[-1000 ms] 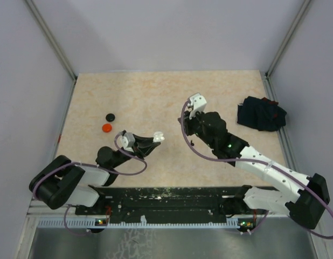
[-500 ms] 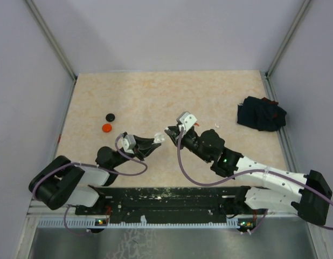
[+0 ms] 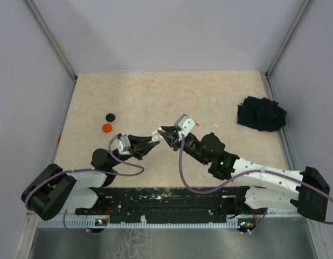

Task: Insert the wireless bluetooth earbuds into the charging case
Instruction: Place the earbud in the charging case, then pick up the earbud from the center of the board.

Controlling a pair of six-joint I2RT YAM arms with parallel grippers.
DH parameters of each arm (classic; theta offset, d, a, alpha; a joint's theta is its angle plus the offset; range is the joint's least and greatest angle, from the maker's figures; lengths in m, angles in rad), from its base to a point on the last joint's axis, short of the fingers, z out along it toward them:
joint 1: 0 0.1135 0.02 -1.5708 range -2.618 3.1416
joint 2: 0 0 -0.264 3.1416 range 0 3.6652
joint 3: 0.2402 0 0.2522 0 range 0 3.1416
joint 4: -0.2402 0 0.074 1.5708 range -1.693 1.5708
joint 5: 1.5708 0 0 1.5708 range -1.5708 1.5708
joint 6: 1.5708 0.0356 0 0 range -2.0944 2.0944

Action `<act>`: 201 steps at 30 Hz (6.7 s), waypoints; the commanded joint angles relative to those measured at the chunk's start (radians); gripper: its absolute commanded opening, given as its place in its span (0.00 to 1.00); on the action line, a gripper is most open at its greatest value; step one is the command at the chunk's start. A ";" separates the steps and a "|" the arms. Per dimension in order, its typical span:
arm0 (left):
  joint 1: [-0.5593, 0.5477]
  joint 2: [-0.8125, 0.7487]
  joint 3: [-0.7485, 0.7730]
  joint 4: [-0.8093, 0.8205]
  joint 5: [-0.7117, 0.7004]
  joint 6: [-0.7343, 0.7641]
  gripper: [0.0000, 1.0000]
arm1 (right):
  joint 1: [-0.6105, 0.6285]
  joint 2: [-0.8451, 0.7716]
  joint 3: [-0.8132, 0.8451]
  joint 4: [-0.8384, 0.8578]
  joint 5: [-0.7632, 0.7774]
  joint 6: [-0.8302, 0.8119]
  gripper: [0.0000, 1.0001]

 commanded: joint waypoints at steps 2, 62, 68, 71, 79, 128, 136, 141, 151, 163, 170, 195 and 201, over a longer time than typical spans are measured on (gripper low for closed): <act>-0.008 -0.034 0.022 0.271 -0.004 -0.020 0.00 | 0.035 0.018 -0.009 0.101 -0.005 -0.028 0.18; -0.011 -0.086 -0.011 0.261 -0.159 -0.078 0.00 | 0.091 0.104 0.008 0.097 0.015 -0.072 0.15; -0.011 -0.097 -0.017 0.245 -0.170 -0.063 0.00 | 0.095 0.113 0.033 0.048 0.019 -0.058 0.16; -0.011 -0.103 -0.018 0.232 -0.167 -0.052 0.00 | 0.098 0.124 0.049 0.022 0.024 -0.051 0.15; -0.013 -0.132 -0.017 0.162 -0.156 0.034 0.00 | 0.107 0.172 0.122 -0.086 0.068 -0.003 0.15; -0.034 -0.208 -0.055 -0.025 -0.178 0.394 0.00 | 0.146 0.408 0.681 -0.916 0.259 0.486 0.11; -0.041 -0.174 -0.077 0.051 -0.193 0.379 0.00 | 0.123 0.450 0.747 -0.985 0.276 0.635 0.13; -0.050 -0.135 -0.077 0.108 -0.190 0.366 0.00 | 0.078 0.474 0.797 -1.044 0.242 0.728 0.14; -0.078 -0.055 -0.077 0.184 -0.218 0.401 0.00 | 0.009 0.482 0.819 -1.078 0.151 0.867 0.13; -0.135 0.008 -0.080 0.271 -0.273 0.450 0.00 | -0.035 0.444 0.746 -0.992 0.107 1.068 0.16; -0.137 0.008 -0.086 0.272 -0.300 0.404 0.00 | -0.037 0.423 0.724 -0.948 0.096 1.069 0.38; 0.005 -0.091 -0.078 -0.086 -0.256 -0.005 0.01 | -0.319 0.269 0.606 -1.004 0.117 0.547 0.67; 0.026 -0.195 -0.055 -0.290 -0.200 -0.014 0.02 | -0.483 0.290 0.538 -0.979 0.193 0.474 0.66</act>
